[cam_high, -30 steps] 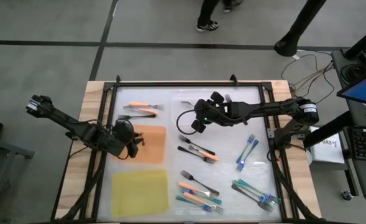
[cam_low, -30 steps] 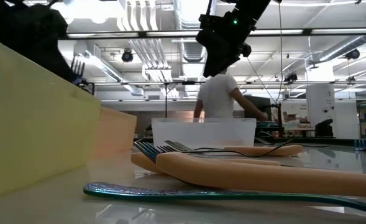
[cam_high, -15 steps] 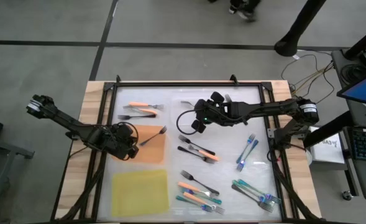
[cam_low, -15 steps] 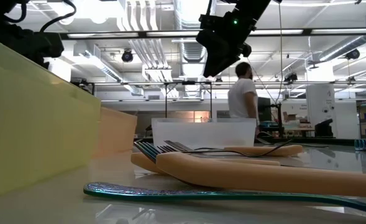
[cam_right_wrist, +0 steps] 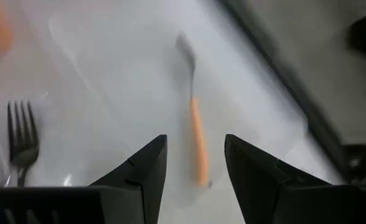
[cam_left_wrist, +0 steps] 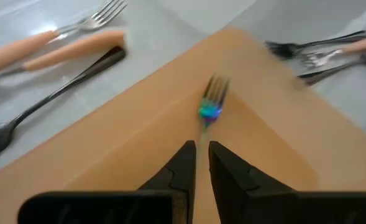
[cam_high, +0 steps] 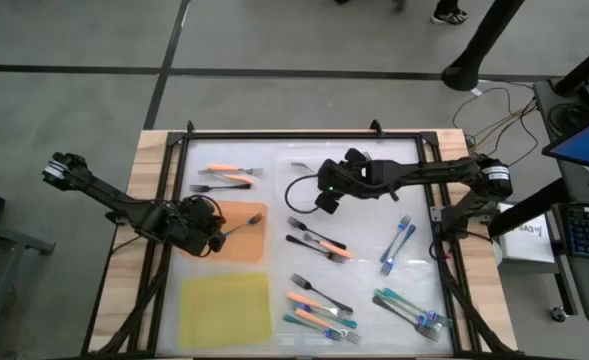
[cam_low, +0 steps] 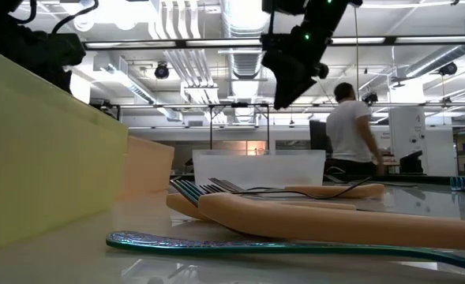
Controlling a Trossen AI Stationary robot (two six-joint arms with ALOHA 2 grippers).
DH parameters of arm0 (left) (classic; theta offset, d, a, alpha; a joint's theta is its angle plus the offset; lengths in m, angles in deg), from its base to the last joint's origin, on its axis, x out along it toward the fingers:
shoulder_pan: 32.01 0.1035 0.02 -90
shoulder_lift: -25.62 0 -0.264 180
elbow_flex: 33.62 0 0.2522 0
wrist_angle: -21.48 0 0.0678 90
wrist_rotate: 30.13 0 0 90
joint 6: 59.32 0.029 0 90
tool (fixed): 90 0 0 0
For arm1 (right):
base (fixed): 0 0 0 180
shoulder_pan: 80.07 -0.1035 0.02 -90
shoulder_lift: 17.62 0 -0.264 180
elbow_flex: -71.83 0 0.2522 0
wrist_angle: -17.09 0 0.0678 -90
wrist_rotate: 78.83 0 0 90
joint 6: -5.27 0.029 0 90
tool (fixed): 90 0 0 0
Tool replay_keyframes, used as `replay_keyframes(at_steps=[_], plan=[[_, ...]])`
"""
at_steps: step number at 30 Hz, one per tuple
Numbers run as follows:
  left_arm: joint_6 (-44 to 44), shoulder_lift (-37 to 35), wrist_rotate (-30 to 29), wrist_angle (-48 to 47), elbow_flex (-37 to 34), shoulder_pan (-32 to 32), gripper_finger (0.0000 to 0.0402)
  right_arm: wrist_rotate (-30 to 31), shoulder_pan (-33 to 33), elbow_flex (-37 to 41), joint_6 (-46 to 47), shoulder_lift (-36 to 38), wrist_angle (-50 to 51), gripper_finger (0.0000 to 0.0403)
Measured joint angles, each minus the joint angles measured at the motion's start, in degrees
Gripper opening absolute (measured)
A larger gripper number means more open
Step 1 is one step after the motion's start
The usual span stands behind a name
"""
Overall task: Sort silverware by color (type)
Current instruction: Put the black fork into the yellow bin
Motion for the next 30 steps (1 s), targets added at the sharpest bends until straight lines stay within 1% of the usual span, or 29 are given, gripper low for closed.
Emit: replay_keyframes(at_steps=[2, 4, 7, 11, 12, 16, 21, 26, 30], plan=[[2.63, 0.00, -0.56, 2.20, -0.02, 0.00, 0.0027, -4.10, 1.95, 0.33, 0.23, -0.34, 0.67, 0.0153], [4.86, 0.02, -1.84, 4.50, -0.02, 0.00, 0.0027, -6.70, 4.22, 0.64, 0.83, -0.86, 2.16, 0.0153], [7.73, 0.02, -3.12, 6.90, -0.02, 0.00, 0.0027, -7.79, 8.22, 1.41, 1.78, -1.88, 4.94, 0.0153], [9.22, 0.02, -3.26, 8.76, -0.02, 0.00, 0.0027, -8.15, 14.43, 3.35, 3.07, -2.61, 8.58, 0.0153], [9.43, 0.02, -3.26, 8.79, -0.02, 0.00, 0.0027, -8.84, 16.12, 4.13, 3.36, -2.61, 8.90, 0.0153], [10.63, 0.02, -3.24, 8.82, -0.02, 0.00, 0.0027, -15.00, 23.14, 7.36, 4.19, -2.59, 8.65, 0.0153], [11.56, 0.02, -3.24, 8.81, -0.02, 0.00, 0.0027, -15.37, 29.34, 11.46, 4.30, -2.57, 8.24, 0.0153], [12.16, 0.02, -3.24, 8.82, -0.02, 0.00, 0.0027, -15.49, 33.06, 15.28, 4.26, -2.55, 7.76, 0.0153], [12.16, 0.02, -3.24, 8.82, -0.02, 0.00, 0.0027, -18.74, 34.55, 18.19, 3.52, -2.55, 4.24, 0.0153]])
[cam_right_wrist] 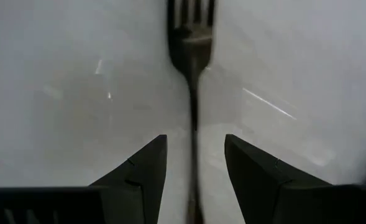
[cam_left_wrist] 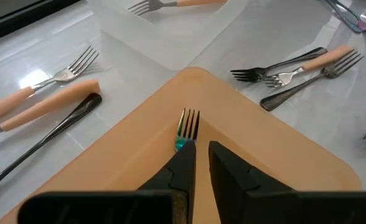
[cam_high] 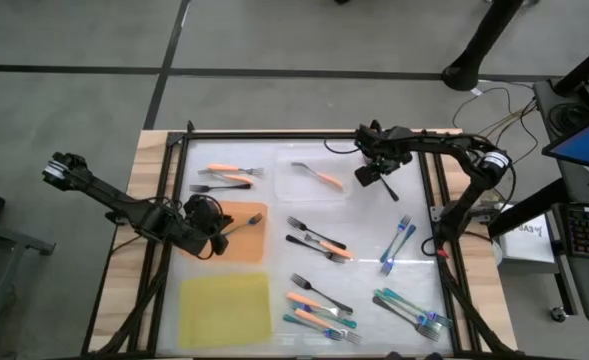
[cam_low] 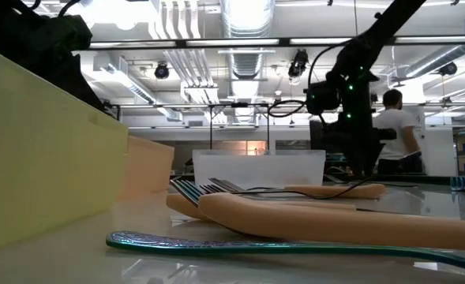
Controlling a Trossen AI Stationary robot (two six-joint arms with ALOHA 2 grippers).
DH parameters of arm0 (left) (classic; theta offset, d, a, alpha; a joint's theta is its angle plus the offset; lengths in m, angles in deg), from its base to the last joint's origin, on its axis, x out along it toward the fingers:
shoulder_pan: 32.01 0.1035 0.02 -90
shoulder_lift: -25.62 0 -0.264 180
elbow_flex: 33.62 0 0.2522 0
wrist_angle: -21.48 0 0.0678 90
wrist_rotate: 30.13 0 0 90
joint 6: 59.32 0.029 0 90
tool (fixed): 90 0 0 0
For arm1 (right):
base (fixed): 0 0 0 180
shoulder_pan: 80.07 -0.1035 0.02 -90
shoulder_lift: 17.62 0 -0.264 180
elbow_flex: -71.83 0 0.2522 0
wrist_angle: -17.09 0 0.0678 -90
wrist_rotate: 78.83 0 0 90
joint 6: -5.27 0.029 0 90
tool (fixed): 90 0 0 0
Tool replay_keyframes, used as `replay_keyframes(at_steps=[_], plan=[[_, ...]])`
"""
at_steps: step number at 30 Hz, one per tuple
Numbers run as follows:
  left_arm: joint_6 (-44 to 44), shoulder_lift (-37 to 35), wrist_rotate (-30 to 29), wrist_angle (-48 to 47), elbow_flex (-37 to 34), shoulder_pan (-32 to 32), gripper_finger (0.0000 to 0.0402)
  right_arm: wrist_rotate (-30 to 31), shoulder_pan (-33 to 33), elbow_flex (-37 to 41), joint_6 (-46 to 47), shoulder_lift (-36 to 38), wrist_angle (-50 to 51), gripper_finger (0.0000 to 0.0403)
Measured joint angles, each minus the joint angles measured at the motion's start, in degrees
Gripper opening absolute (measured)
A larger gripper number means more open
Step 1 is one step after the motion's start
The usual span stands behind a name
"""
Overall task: Sort silverware by color (type)
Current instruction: Put the black fork into the yellow bin
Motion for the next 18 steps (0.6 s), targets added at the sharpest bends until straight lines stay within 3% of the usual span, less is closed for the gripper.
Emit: replay_keyframes(at_steps=[13, 18], plan=[[0.00, 0.00, -0.94, 0.74, -0.02, 0.00, 0.0027, -1.09, 5.22, 2.99, -2.45, 0.07, -7.77, 0.0150], [0.00, 0.00, -0.94, 0.87, -0.02, 0.00, 0.0027, -4.98, 6.75, 2.99, -2.75, -0.93, -8.02, 0.0117]])
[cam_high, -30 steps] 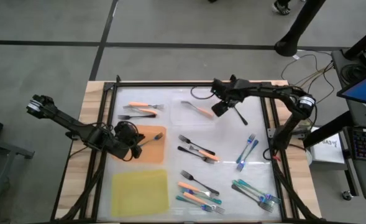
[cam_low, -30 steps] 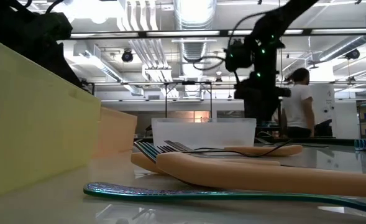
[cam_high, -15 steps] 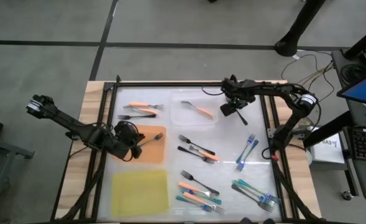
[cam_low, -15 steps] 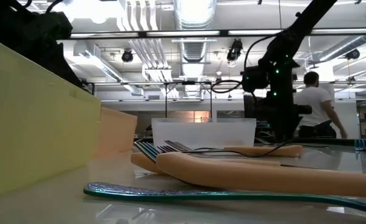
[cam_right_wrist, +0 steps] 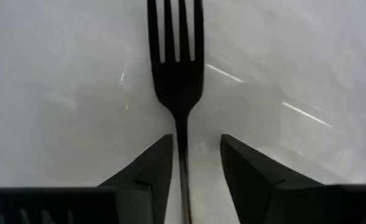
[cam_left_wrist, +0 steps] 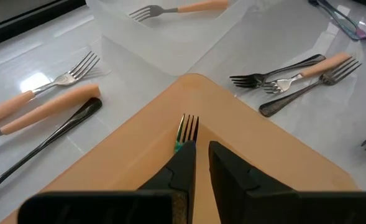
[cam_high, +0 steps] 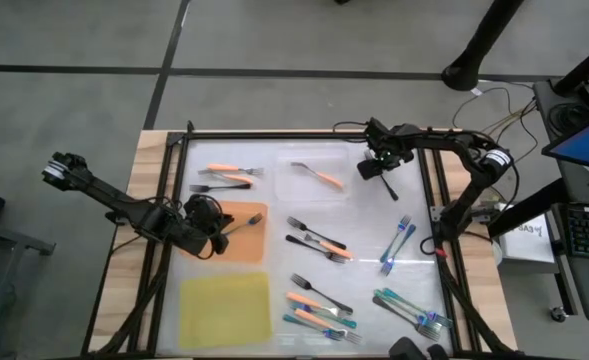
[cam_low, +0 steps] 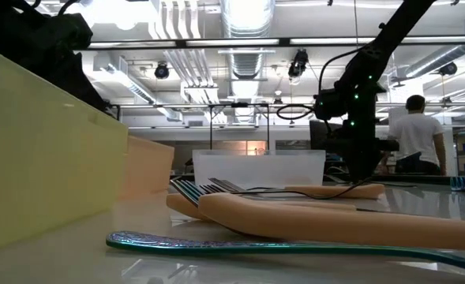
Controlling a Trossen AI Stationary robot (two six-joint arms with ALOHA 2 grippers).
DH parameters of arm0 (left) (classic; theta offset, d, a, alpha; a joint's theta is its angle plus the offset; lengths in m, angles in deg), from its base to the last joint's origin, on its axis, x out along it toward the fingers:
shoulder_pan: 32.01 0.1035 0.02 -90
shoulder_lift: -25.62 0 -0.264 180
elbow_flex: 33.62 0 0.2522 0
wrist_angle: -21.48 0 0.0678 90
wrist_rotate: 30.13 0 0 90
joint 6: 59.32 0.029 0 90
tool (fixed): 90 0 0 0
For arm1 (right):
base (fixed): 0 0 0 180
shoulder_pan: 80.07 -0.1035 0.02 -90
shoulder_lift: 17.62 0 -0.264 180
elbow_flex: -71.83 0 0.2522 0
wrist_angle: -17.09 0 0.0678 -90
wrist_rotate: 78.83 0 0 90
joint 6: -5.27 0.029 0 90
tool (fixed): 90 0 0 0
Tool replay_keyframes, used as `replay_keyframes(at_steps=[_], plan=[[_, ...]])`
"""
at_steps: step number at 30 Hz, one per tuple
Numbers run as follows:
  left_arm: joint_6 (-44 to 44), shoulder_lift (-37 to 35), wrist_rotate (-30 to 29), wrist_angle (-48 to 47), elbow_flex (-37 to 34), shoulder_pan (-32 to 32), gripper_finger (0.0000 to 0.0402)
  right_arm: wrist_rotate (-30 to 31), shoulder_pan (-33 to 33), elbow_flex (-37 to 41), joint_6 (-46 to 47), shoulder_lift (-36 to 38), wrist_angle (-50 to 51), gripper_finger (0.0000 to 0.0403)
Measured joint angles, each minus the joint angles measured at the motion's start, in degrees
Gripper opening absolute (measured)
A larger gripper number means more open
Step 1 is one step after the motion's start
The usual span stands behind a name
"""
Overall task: Sort silverware by color (type)
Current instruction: Put the black fork into the yellow bin
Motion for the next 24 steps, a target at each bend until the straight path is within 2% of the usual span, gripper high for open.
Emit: replay_keyframes(at_steps=[9, 16, 24], plan=[[0.00, 0.00, -0.04, 0.00, 0.00, 0.00, 0.0027, -1.10, 0.00, -0.11, -1.82, -4.27, -0.36, 0.0018], [0.02, 0.02, -2.80, 0.00, 0.00, 0.00, 0.0027, -0.36, -0.02, -0.93, -1.86, 0.66, 0.51, 0.0011], [0.93, 0.00, -11.50, 5.76, 0.00, 0.00, 0.0027, 0.90, -1.06, -4.67, -1.71, 12.37, -1.05, 0.0010]])
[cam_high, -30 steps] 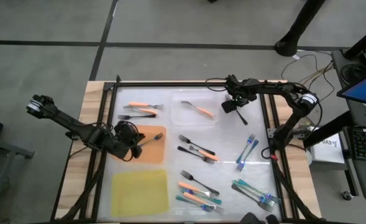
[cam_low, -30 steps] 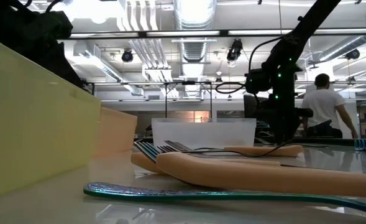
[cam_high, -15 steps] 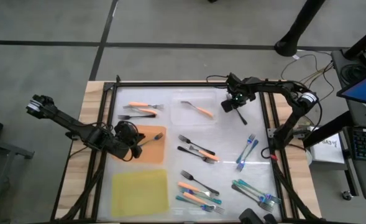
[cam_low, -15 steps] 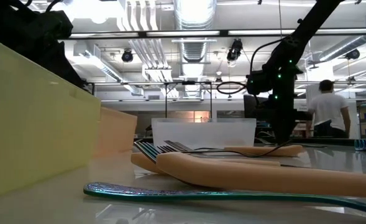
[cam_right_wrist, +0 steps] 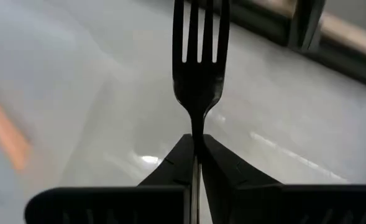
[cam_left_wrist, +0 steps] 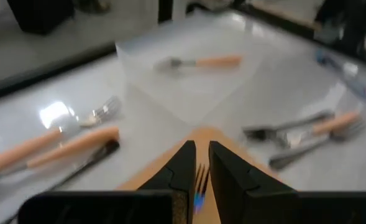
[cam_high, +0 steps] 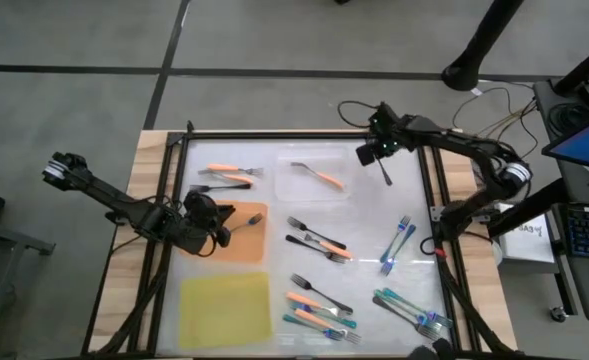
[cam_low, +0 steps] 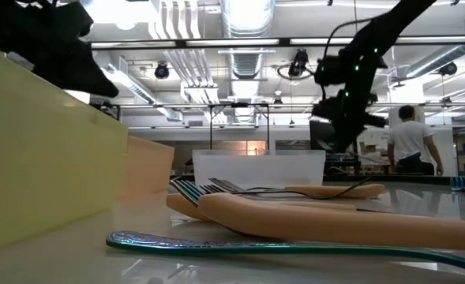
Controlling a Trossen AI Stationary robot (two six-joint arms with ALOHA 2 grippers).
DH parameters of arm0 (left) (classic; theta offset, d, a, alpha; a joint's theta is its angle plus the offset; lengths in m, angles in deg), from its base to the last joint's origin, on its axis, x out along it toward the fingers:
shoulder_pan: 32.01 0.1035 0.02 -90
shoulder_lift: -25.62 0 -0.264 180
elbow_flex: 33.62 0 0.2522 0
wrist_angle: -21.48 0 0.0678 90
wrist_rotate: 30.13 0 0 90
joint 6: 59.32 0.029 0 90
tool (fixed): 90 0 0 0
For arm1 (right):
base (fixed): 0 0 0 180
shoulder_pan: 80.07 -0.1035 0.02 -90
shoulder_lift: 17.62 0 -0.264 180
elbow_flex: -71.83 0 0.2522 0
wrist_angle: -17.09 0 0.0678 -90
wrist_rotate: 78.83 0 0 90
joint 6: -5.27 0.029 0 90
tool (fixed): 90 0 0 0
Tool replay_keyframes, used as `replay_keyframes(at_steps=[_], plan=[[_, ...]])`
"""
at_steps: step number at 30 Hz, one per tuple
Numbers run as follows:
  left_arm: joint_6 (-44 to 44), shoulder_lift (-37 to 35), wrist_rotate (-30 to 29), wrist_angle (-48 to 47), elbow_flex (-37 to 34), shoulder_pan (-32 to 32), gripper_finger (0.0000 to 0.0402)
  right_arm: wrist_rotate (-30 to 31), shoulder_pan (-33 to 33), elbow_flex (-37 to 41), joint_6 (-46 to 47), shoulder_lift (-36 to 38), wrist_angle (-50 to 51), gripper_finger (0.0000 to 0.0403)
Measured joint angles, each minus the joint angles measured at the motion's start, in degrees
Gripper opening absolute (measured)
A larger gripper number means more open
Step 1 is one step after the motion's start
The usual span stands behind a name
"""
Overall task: Sort silverware by color (type)
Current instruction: Put the black fork into the yellow bin
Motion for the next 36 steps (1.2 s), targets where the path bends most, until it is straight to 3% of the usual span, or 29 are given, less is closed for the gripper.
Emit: replay_keyframes(at_steps=[6, 14, 26, 31, 36], plan=[[7.90, 0.01, -7.13, 10.83, 0.00, 0.11, 0.0027, 0.76, -6.29, -0.08, -0.57, 9.21, -7.49, 0.0009], [20.15, 3.30, -11.36, 26.38, -0.17, 0.43, 0.0035, 1.76, -23.51, 0.15, -4.55, 12.36, -17.64, 0.0009], [37.51, 18.33, -10.97, 54.15, 0.61, 2.21, 0.0139, 18.93, -43.57, 0.17, -8.47, 4.09, -30.84, 0.0009], [42.26, 24.44, -11.22, 56.63, 5.05, 3.66, 0.0180, 27.78, -46.99, 0.19, -12.96, -2.70, -39.86, 0.0009], [45.95, 29.40, -12.89, 56.33, 10.88, 3.91, 0.0196, 29.69, -48.38, 0.17, -18.65, -8.53, -50.42, 0.0009]])
